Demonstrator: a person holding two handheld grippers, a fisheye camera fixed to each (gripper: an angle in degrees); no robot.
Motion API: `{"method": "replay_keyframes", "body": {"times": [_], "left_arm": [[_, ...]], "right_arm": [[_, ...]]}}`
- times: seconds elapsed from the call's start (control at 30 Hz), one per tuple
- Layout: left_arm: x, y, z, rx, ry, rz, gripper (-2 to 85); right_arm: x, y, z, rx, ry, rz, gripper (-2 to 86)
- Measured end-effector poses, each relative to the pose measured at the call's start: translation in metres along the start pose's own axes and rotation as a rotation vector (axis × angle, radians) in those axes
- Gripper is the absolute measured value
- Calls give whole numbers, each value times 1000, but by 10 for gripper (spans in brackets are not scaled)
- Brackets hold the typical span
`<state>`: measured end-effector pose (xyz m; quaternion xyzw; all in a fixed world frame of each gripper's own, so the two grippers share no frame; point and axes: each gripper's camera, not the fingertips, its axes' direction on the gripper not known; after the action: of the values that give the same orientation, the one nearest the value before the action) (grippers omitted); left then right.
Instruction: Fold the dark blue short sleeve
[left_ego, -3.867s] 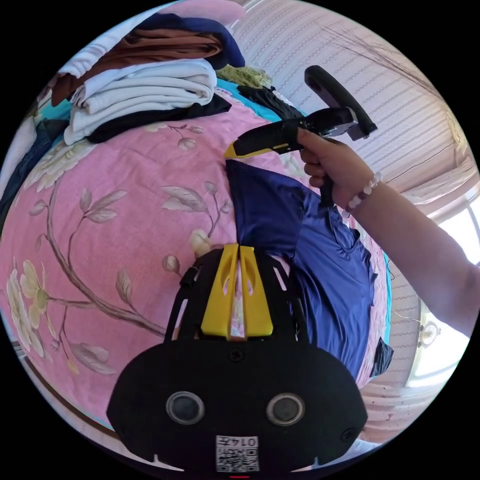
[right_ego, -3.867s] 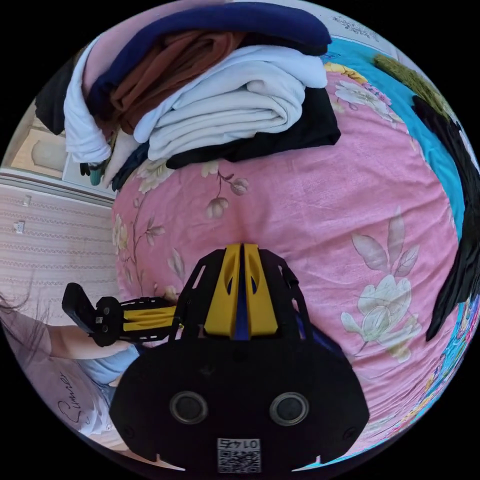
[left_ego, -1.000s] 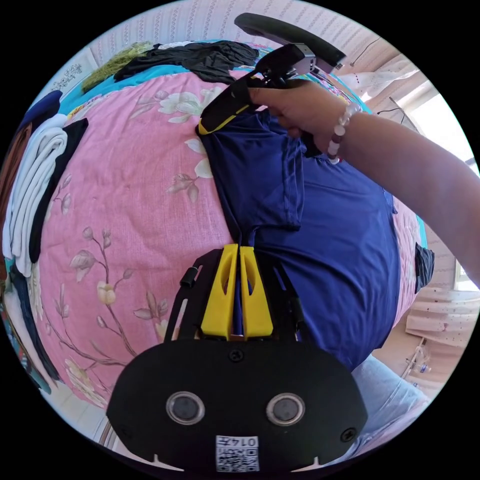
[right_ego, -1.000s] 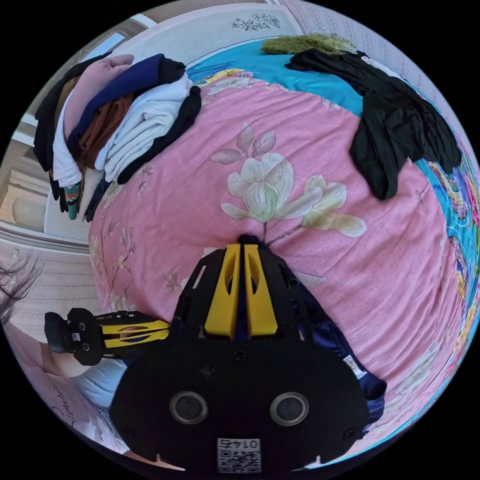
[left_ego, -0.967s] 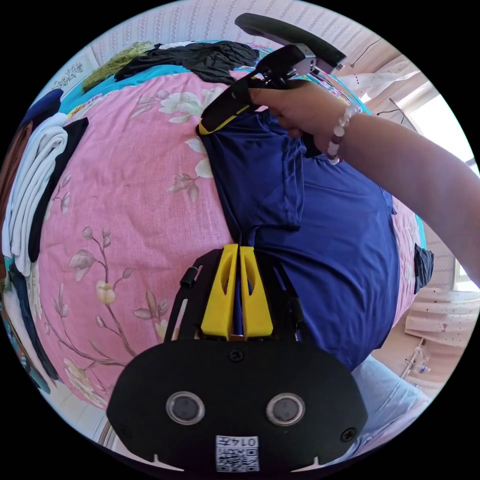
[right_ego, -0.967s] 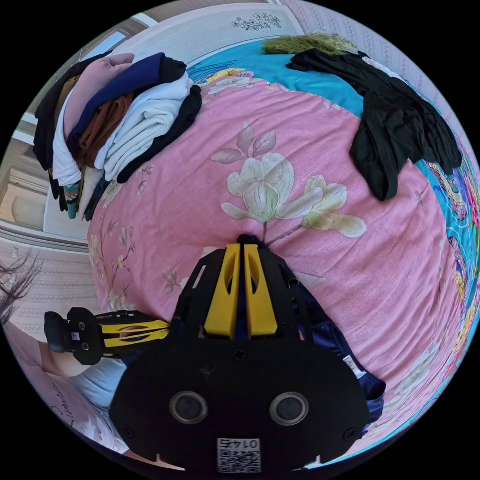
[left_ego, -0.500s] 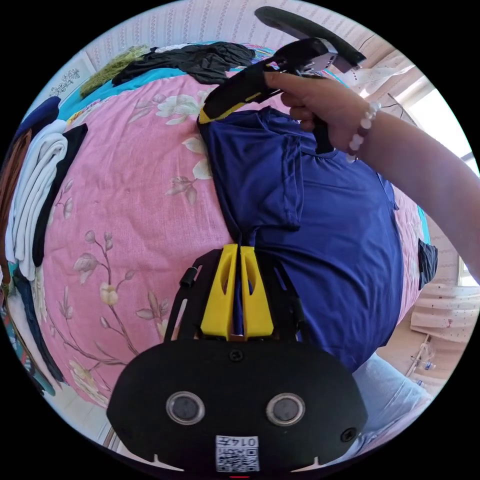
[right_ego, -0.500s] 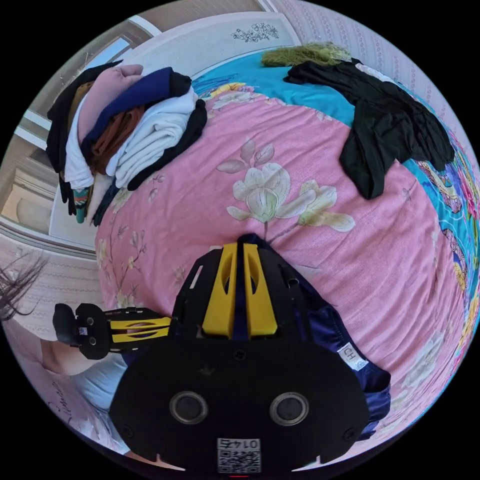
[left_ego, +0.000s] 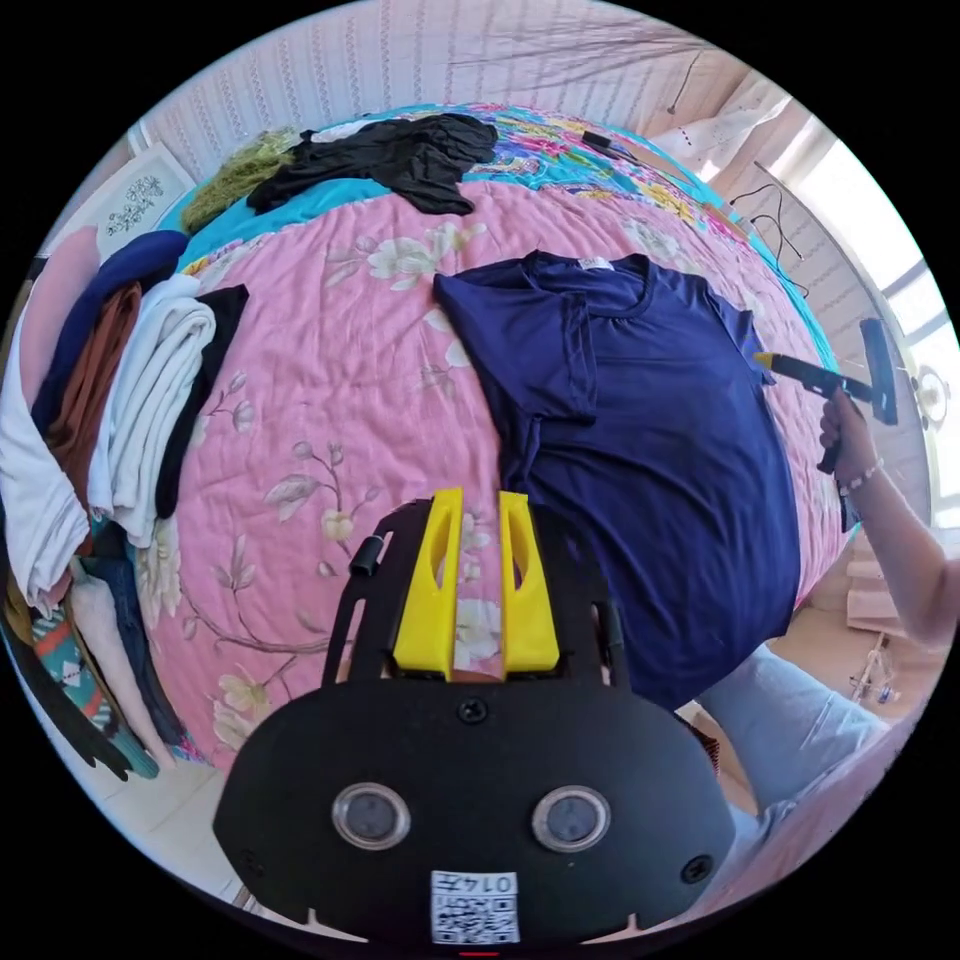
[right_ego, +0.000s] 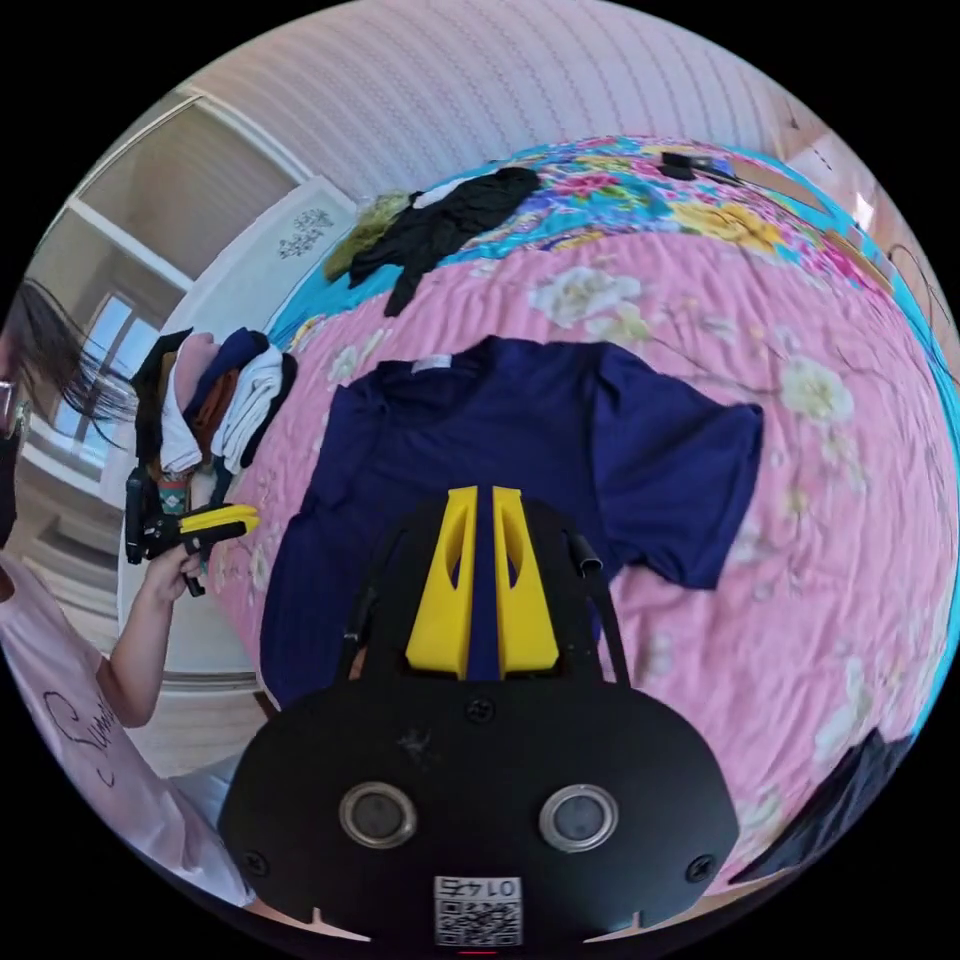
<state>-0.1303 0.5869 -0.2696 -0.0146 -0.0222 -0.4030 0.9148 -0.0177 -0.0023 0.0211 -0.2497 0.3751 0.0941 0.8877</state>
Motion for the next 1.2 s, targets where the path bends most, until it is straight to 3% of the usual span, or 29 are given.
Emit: {"method": "replay_keyframes", "body": {"times": [0.27,0.6,0.87,1.2], "left_arm": [[101,-85,24,90,146,162,62],[218,-165,61,83,218,331,62],[282,-218,86,67,216,442,62],[345,-263,119,38,189,570,61]], "right_arm": [[90,89,-15,96,69,293,59],[143,105,33,67,15,316,87],[169,127,51,70,-23,309,19],[202,157,55,102,-92,324,6]]}}
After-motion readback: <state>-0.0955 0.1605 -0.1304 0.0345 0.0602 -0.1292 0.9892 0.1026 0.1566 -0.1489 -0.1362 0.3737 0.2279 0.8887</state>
